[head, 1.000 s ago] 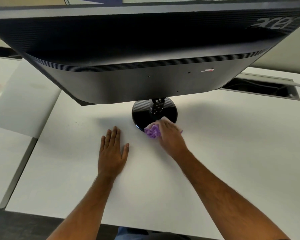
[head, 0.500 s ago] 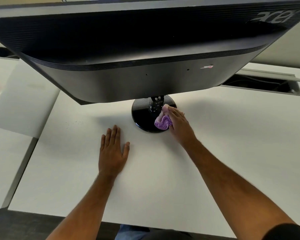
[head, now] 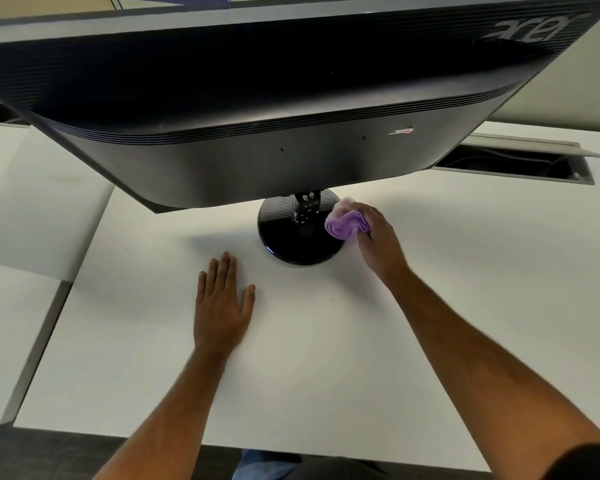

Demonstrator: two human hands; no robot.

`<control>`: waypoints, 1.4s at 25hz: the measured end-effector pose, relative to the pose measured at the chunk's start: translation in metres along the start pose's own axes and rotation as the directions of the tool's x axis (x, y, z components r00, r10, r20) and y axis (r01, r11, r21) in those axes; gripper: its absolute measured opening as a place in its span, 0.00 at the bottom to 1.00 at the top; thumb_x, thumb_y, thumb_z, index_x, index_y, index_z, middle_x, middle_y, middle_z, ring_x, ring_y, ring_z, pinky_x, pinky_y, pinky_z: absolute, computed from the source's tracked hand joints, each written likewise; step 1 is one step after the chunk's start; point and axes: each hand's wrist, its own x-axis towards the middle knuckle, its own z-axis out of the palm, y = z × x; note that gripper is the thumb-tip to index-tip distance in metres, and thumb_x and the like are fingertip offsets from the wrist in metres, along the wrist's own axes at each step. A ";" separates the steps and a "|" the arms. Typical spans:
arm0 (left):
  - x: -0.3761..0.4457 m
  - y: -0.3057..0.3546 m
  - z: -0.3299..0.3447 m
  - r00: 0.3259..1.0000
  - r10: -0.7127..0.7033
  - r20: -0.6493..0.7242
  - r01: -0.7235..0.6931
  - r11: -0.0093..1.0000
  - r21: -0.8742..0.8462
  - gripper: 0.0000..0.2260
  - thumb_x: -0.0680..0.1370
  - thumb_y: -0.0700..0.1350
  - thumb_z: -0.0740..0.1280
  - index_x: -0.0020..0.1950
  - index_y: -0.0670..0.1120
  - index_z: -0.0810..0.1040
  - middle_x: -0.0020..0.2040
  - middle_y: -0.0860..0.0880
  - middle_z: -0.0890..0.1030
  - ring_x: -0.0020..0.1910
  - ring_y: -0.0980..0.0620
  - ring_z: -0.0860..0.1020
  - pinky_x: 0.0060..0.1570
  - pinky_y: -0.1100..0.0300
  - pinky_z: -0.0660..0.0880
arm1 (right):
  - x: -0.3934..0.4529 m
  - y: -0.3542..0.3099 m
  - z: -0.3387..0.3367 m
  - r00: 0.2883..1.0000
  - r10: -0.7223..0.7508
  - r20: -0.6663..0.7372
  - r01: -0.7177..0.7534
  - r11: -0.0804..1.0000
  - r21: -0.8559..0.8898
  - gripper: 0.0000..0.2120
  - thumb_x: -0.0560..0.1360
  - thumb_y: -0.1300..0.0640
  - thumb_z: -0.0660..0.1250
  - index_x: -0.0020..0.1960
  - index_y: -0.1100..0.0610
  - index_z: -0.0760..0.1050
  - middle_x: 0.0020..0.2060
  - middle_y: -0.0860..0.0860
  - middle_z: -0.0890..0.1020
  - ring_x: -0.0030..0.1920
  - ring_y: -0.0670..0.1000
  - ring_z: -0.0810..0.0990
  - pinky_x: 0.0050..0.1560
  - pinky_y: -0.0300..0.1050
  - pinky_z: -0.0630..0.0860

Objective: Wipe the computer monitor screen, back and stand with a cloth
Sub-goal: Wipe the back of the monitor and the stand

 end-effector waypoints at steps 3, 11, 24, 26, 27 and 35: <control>0.000 0.000 0.000 1.000 0.003 -0.002 -0.003 1.000 0.005 0.33 0.85 0.61 0.51 0.86 0.46 0.50 0.86 0.50 0.50 0.85 0.51 0.45 0.84 0.51 0.44 | 0.018 0.014 0.015 0.981 -0.149 0.126 0.156 0.986 -0.050 0.17 0.79 0.67 0.63 0.65 0.57 0.78 0.60 0.53 0.80 0.62 0.49 0.79 0.63 0.40 0.76; -0.001 -0.001 0.001 1.000 0.001 -0.003 -0.001 1.000 -0.011 0.33 0.85 0.60 0.52 0.86 0.46 0.50 0.86 0.50 0.50 0.85 0.51 0.45 0.84 0.50 0.46 | -0.051 0.008 0.049 0.990 0.142 -0.025 -0.142 0.930 -0.338 0.23 0.72 0.56 0.69 0.66 0.44 0.77 0.67 0.49 0.74 0.59 0.57 0.79 0.58 0.55 0.77; 0.000 0.000 -0.002 1.000 0.000 0.032 0.000 1.000 -0.016 0.33 0.85 0.63 0.48 0.86 0.47 0.48 0.86 0.50 0.48 0.85 0.53 0.43 0.84 0.48 0.46 | 0.002 -0.091 0.120 0.923 -0.191 0.335 0.303 0.896 -0.324 0.25 0.78 0.65 0.67 0.74 0.54 0.72 0.76 0.53 0.70 0.76 0.54 0.67 0.75 0.47 0.65; 0.000 -0.001 -0.001 1.000 -0.002 0.029 0.002 1.000 -0.015 0.33 0.85 0.63 0.49 0.86 0.47 0.47 0.86 0.51 0.47 0.85 0.53 0.42 0.84 0.49 0.46 | 0.016 -0.086 0.129 0.876 -0.154 0.458 0.361 0.840 -0.407 0.23 0.79 0.63 0.68 0.73 0.55 0.74 0.77 0.55 0.69 0.79 0.55 0.63 0.78 0.47 0.59; 0.001 -0.001 -0.001 1.000 0.002 0.031 -0.001 1.000 -0.016 0.33 0.85 0.63 0.49 0.86 0.48 0.47 0.86 0.51 0.47 0.85 0.53 0.42 0.84 0.49 0.45 | 0.012 -0.083 0.130 0.864 -0.140 0.485 0.367 0.833 -0.415 0.22 0.79 0.62 0.70 0.72 0.54 0.75 0.77 0.55 0.68 0.79 0.55 0.63 0.79 0.48 0.59; 0.001 -0.004 0.002 1.000 0.006 0.016 -0.006 1.000 -0.011 0.33 0.85 0.60 0.51 0.86 0.46 0.49 0.86 0.50 0.49 0.85 0.51 0.45 0.84 0.49 0.46 | -0.064 -0.017 0.053 0.930 -0.192 0.312 0.293 0.902 -0.318 0.18 0.78 0.59 0.63 0.66 0.52 0.79 0.72 0.47 0.75 0.76 0.52 0.69 0.70 0.47 0.72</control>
